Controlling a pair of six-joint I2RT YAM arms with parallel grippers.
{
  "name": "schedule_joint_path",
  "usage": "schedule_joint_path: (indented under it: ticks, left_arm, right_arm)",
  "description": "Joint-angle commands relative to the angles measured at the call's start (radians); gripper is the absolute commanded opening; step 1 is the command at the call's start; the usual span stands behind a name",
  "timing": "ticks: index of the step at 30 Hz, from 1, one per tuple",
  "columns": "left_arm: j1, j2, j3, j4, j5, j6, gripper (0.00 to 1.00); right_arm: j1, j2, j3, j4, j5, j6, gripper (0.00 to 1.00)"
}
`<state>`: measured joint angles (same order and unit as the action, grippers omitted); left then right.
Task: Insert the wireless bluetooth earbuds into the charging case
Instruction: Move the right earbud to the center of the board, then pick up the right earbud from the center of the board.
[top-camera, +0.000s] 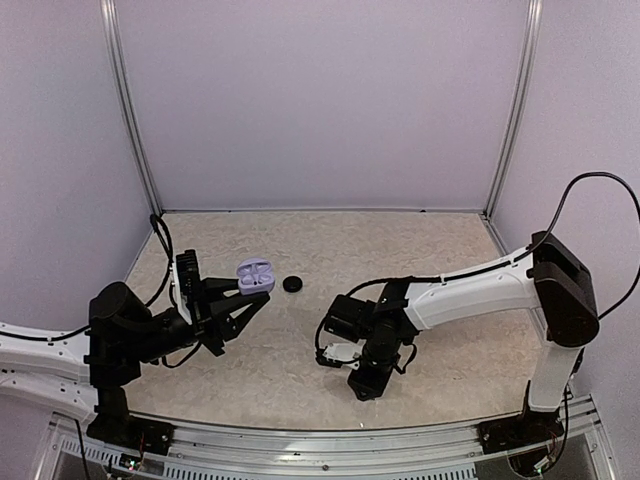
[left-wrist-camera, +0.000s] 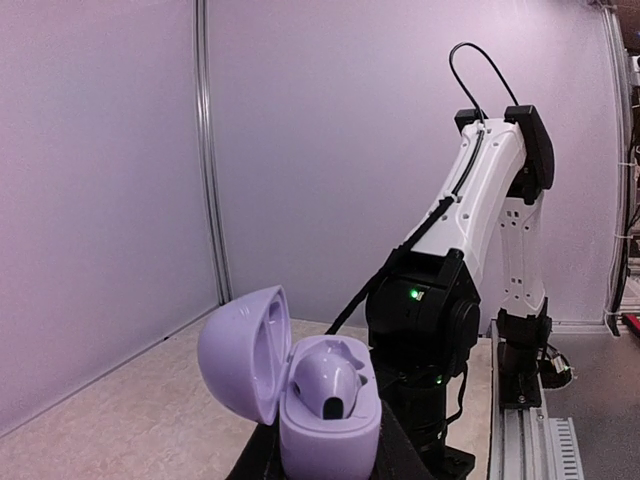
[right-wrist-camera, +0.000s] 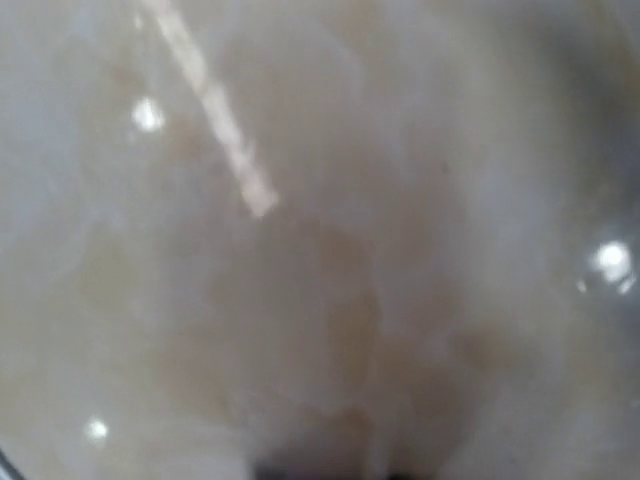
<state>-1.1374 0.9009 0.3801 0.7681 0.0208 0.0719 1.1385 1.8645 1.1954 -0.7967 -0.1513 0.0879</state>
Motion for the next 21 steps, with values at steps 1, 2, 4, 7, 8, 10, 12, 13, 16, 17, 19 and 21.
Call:
schedule_joint_path:
  ticks: [1,2,4,7,8,10,12,13,16,17,19,21]
  left_arm:
    - [0.007,-0.020,-0.010,-0.011,0.007,0.011,0.08]
    - [0.007,-0.023,-0.012,-0.015,0.008,0.011,0.08]
    - [0.006,-0.031,-0.017,-0.019,0.005,0.011,0.08]
    - [0.008,-0.050,-0.023,-0.026,-0.001,0.015,0.08]
    - [0.007,-0.055,-0.023,-0.027,-0.002,0.015,0.08]
    - [0.008,-0.059,-0.027,-0.027,-0.002,0.013,0.08]
    - [0.008,-0.060,-0.029,-0.023,-0.001,0.013,0.08]
    - [0.006,-0.059,-0.030,-0.021,-0.001,0.013,0.08]
    - [0.007,-0.056,-0.030,-0.015,0.001,0.015,0.08]
    - [0.008,-0.056,-0.030,-0.014,0.002,0.015,0.08]
    - [0.007,-0.053,-0.029,-0.012,0.004,0.015,0.08]
    - [0.008,-0.051,-0.029,-0.012,0.005,0.014,0.08]
  right_arm:
    - [0.040,0.066,0.094,-0.104,0.062,0.030,0.30]
    - [0.048,0.081,0.112,-0.119,0.069,0.035,0.30]
    - [0.058,0.108,0.135,-0.138,0.084,0.039,0.30]
    - [0.069,0.134,0.147,-0.155,0.092,0.041,0.29]
    - [0.072,0.142,0.150,-0.161,0.096,0.042,0.28]
    - [0.081,0.157,0.158,-0.178,0.109,0.045,0.28]
    - [0.087,0.169,0.175,-0.207,0.126,0.046,0.28]
    - [0.090,0.174,0.183,-0.218,0.135,0.046,0.29]
    - [0.095,0.184,0.202,-0.247,0.144,0.047,0.30]
    - [0.095,0.186,0.205,-0.254,0.144,0.048,0.30]
    - [0.095,0.184,0.206,-0.264,0.165,0.048,0.30]
    - [0.095,0.178,0.198,-0.265,0.165,0.048,0.31]
